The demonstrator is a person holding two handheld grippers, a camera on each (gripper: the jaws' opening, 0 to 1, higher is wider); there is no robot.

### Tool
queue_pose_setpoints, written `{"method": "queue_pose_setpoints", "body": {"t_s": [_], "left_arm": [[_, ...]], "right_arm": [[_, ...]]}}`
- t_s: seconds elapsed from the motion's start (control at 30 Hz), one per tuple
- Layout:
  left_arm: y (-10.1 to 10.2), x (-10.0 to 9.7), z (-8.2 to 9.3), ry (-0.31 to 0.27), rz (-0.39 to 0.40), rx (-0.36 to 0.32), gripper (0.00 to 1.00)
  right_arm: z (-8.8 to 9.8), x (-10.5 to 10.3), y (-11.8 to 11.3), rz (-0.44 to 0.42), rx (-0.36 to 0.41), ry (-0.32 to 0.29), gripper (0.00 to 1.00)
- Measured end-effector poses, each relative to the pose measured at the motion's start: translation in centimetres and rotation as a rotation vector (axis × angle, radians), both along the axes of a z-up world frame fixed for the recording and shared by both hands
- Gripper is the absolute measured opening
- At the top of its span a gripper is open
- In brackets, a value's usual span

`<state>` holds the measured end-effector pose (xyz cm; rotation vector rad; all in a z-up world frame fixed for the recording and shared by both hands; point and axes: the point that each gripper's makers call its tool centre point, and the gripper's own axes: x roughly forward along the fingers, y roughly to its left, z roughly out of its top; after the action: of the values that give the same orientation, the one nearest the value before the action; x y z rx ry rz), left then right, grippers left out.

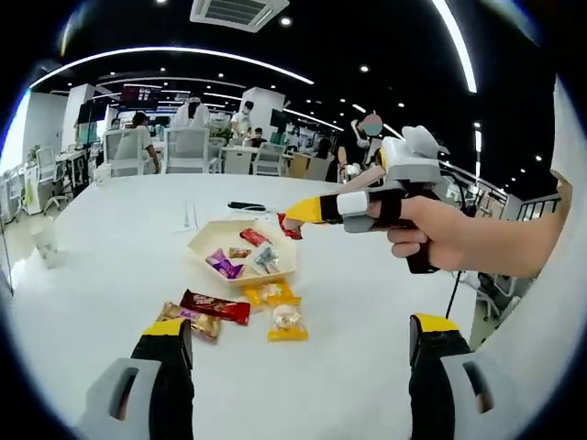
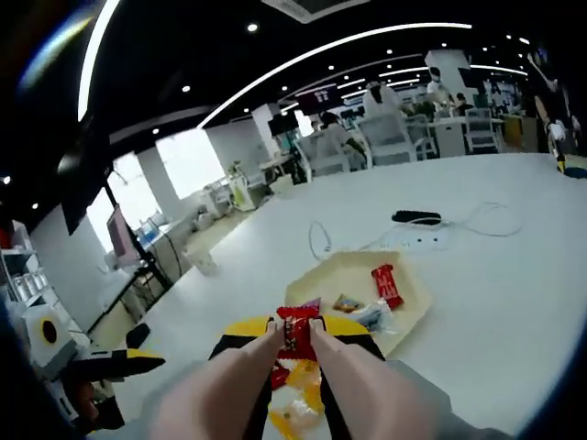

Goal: Place the target food into the container with the food tongs after gripping and lifting it, then release it inside without dropping or visibly crushing the food.

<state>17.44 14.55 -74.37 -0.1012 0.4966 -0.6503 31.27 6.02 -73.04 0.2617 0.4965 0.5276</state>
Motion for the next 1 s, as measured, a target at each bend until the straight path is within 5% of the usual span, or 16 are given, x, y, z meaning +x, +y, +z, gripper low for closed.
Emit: {"method": "queue_pose_setpoints", "body": {"t_s": [1.0], "left_arm": [[0.6,0.2,-1.1,0.036,0.053,-0.021,0.99]], "right_arm": [[-2.4,3.1,0.2,-0.065,-0.018,-0.016,0.19]]}}
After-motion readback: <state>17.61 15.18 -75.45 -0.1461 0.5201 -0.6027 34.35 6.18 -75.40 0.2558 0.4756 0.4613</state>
